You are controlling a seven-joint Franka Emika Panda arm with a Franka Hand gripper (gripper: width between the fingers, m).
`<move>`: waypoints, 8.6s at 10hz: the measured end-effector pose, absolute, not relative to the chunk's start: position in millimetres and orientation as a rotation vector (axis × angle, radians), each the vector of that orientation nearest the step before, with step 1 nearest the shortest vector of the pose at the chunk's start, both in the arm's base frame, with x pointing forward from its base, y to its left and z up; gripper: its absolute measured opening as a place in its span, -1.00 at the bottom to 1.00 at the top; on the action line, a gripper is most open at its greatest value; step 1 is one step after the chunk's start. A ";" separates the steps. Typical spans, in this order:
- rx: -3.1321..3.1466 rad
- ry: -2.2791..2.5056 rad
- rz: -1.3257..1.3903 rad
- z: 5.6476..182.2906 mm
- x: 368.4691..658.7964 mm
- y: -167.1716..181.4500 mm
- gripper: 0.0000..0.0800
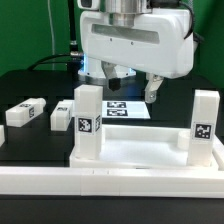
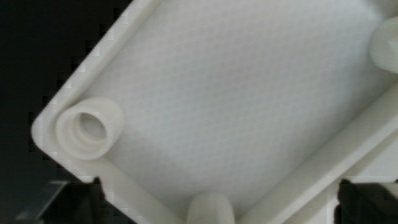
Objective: Assemble desk
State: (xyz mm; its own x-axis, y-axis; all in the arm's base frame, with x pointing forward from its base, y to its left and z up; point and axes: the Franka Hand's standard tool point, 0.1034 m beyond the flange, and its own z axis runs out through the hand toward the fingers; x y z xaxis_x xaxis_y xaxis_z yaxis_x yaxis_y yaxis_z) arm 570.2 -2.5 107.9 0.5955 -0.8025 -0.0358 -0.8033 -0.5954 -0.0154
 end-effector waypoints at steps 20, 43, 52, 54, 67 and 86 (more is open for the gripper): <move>-2.348 2.101 0.085 49.2 525.8 20.7 0.62; -2.681 1.813 0.128 10.9 493.2 -32.8 -0.77; -3.099 0.909 0.152 19.4 504.8 -52.2 -0.81; -3.146 0.697 0.158 19.6 505.1 -53.0 -0.82; -3.190 -0.506 0.158 22.0 537.7 -39.9 -0.83; -2.477 -2.145 0.281 21.1 577.5 -13.0 -0.84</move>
Offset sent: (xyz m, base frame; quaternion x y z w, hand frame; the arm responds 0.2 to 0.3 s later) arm 0.0000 0.0000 0.0000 0.0000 0.0000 0.1938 0.9810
